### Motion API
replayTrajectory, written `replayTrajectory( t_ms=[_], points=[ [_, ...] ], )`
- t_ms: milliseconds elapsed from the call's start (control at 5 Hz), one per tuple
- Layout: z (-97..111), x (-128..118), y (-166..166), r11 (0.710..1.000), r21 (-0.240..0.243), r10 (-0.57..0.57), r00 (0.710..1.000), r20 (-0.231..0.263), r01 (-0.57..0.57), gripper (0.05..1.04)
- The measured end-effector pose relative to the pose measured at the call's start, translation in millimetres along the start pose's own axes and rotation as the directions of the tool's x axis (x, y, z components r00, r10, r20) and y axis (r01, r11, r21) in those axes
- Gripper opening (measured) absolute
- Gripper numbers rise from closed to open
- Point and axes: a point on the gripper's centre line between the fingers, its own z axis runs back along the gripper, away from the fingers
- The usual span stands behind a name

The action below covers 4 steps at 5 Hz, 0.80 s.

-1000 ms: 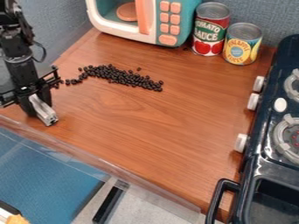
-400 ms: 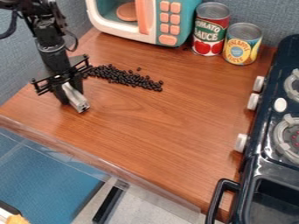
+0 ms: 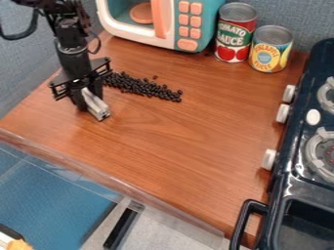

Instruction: Sweep into pile

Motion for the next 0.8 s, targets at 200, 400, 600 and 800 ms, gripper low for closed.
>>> replayTrajectory(
  t_ms=[200, 400, 600, 800],
  points=[
    [-2, 3, -12, 1.0, -0.007, 0.012, 1.0, 0.004, -0.012, 0.385],
    [-3, 5, -27, 0.999, -0.018, 0.036, 0.999, -0.003, -0.036, 0.385],
    [-2, 6, -38, 0.999, -0.028, 0.045, 0.999, -0.013, -0.046, 0.385],
    [-2, 3, -39, 0.998, -0.029, 0.052, 0.999, -0.016, -0.052, 0.385]
  ],
)
